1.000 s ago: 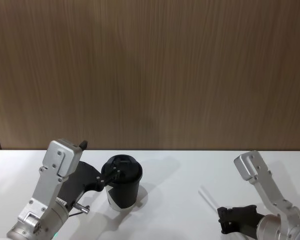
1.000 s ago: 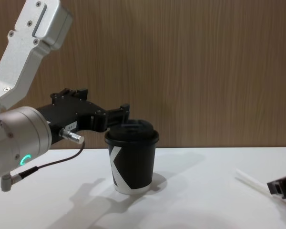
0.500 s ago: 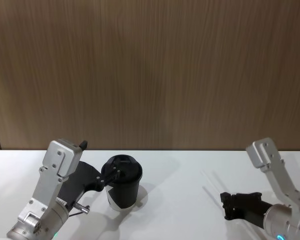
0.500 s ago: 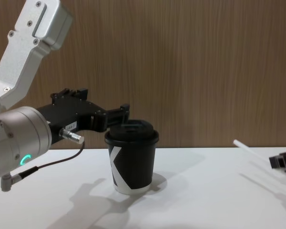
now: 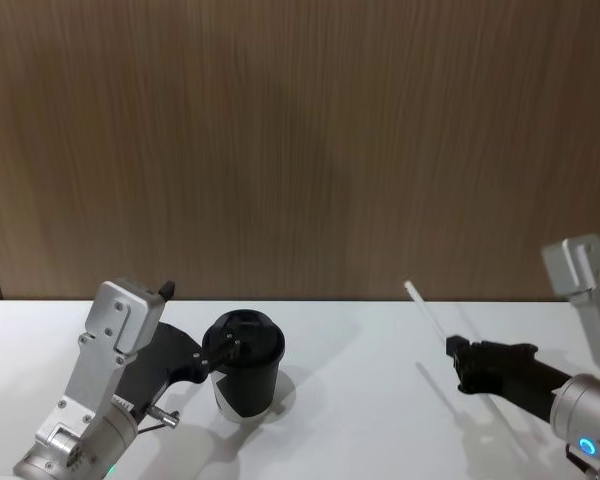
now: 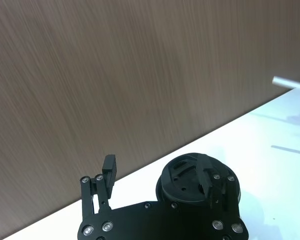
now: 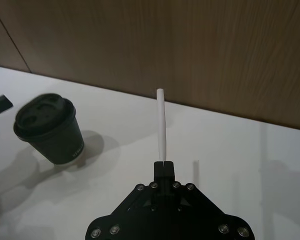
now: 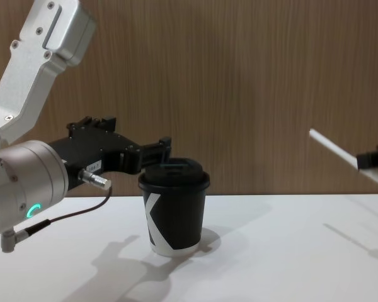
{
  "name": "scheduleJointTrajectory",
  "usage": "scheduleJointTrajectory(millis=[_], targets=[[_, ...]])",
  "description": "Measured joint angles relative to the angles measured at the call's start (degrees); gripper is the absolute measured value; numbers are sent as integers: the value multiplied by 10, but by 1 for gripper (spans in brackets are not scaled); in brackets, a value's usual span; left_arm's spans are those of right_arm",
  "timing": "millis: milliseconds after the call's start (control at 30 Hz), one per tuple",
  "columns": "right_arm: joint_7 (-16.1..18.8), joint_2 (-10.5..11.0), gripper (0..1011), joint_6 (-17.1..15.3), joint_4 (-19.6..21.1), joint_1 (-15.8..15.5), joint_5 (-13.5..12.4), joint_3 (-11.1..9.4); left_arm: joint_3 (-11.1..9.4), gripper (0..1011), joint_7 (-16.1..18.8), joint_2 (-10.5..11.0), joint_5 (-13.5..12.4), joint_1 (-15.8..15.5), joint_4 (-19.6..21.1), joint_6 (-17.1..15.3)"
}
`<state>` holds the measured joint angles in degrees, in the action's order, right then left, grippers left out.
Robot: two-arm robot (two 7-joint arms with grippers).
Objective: Pick up the straw with one hand, pass it to the other hand, and insert it into the cup.
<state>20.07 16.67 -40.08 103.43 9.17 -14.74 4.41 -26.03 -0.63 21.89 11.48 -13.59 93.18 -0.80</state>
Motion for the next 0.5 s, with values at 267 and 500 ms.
scheduleJointTrajectory(millis=[267,500], targets=[[23,-14,0,23,17,1,-41,-30,0,1003,0,0,0,0,0,0],[45,-25,0,40,33,3,-79,-53,0,1003,-1,0,0,0,1,0]])
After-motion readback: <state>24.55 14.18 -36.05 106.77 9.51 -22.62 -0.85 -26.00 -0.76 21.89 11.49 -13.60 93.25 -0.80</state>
